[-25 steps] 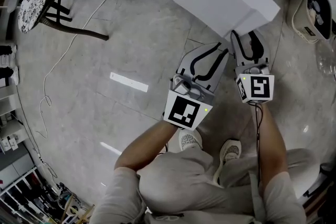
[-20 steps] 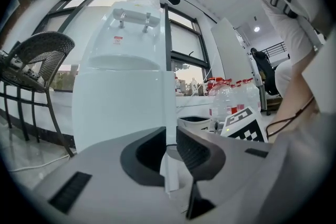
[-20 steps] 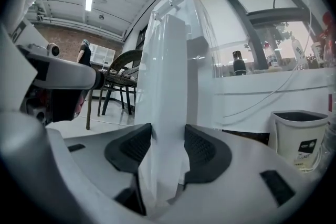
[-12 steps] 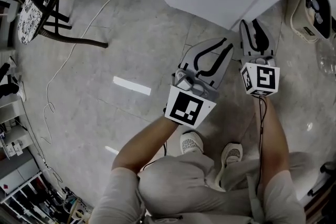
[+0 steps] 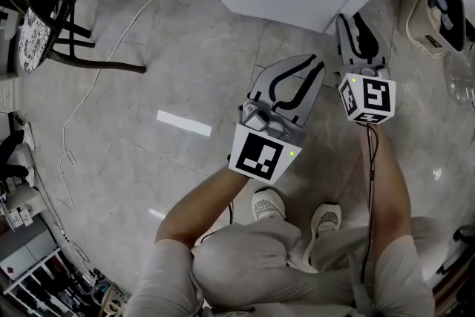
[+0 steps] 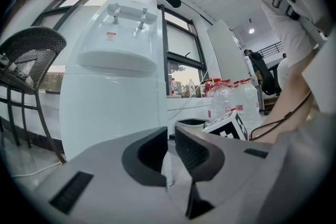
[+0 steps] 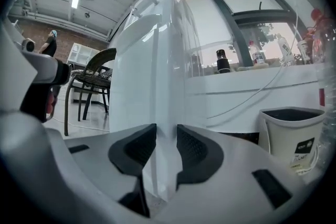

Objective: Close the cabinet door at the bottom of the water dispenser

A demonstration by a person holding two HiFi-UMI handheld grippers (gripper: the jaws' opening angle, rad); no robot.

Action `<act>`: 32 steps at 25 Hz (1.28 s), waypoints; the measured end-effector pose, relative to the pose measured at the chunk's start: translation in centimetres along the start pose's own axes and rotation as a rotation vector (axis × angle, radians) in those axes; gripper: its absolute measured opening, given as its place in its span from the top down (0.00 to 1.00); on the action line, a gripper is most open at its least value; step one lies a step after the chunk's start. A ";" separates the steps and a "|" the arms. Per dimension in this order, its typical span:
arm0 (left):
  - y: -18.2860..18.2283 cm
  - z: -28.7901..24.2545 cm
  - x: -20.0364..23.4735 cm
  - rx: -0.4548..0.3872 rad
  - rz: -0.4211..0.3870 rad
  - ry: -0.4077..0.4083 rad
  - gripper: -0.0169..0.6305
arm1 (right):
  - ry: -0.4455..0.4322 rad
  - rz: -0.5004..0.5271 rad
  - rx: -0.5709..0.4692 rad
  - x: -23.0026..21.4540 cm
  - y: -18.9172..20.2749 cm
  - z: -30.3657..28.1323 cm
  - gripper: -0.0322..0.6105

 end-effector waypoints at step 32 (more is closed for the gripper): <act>-0.1 3.1 1.9 0.018 0.102 -0.234 0.96 | 0.064 -0.080 -0.069 0.2 -4.3 5.9 0.93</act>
Point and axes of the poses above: the fingertips, and each gripper's own axes: z backward along the fingers, x to its left, y out of its underside, the point moved 8 cm from there along z, backward along the fingers, and after that the axes turned 3 degrees about -z, right-handed, at the moved point
